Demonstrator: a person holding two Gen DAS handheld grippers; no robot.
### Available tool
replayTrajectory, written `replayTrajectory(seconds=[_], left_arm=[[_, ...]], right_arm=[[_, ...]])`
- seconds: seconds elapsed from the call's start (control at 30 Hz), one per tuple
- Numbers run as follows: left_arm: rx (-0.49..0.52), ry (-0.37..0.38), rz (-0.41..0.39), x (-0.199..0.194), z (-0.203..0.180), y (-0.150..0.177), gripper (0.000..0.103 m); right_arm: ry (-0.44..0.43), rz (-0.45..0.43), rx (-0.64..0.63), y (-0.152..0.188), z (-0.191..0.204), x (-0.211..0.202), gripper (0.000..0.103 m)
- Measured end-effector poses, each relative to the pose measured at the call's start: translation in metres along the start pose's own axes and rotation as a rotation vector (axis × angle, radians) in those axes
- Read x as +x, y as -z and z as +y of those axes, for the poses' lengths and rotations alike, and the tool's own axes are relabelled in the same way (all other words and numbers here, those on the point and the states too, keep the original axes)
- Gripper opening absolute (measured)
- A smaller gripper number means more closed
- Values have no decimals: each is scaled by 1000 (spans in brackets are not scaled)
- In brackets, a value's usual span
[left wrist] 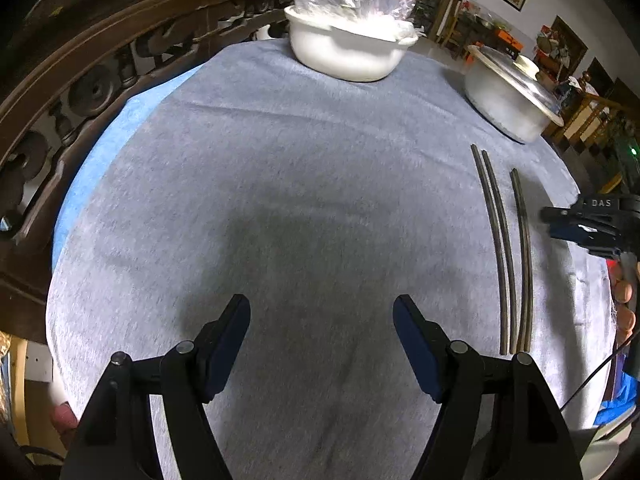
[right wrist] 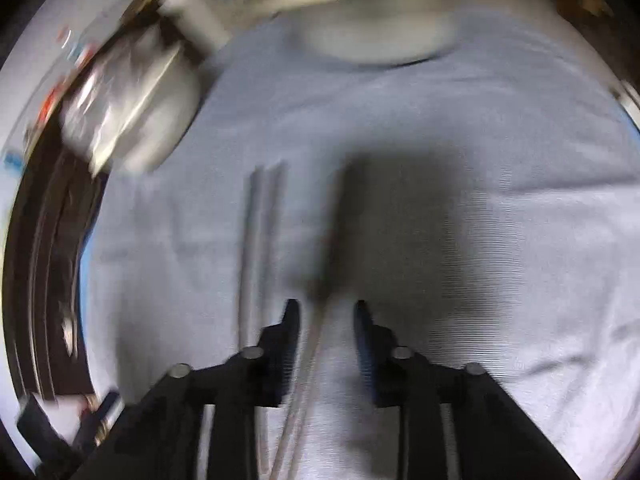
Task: Organize utensils
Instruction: 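Move both tools toward the remaining chopsticks, then grasp a dark chopstick with the right tool while the left tool grasps another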
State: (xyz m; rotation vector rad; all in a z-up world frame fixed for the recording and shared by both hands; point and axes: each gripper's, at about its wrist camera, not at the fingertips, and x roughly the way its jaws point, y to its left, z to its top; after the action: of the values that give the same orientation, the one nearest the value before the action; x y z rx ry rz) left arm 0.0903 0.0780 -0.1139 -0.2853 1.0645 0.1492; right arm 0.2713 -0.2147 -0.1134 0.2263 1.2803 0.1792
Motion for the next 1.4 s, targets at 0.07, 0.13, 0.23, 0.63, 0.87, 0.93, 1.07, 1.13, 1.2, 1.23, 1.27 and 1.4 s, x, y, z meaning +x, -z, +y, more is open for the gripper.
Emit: replayTrajectory(seconds=[0.07,0.13,0.23,0.63,0.87,0.93,1.07,1.13,1.2,1.23,1.27,1.4], left_arm=[[18,-2,-12,0,-5,-7,74],[37,-8,-22,0,-10,-15,75],[35,-10,-28,1,-12,-21,74],[55,-12,-13,3,-16,-20,75],[106,4,-11,7,-33,-37,74],[117,21,4,10,-41,-48,74],[152,87,99,29,-75,-79,75],[182,111,157,41,-95,-90,74],[195,119,207,54,-117,-103,74],[207,123,232,60,-127,-107,74],[214,119,258,67,-136,-111,74],[272,58,308,86,-165,-117,73]], right_arm=[[-14,32,-2,-3,-7,4,39],[4,39,-41,-3,0,8,39],[33,56,-84,-6,17,19,39],[213,83,-169,-9,35,35,39],[210,89,-192,-8,41,38,37],[230,86,-233,-7,53,42,20],[206,101,-225,-3,40,39,12],[192,99,-210,-2,32,37,9],[173,98,-202,-1,27,35,8],[166,97,-201,1,26,34,8],[154,97,-198,1,25,33,8],[136,104,-209,0,17,29,8]])
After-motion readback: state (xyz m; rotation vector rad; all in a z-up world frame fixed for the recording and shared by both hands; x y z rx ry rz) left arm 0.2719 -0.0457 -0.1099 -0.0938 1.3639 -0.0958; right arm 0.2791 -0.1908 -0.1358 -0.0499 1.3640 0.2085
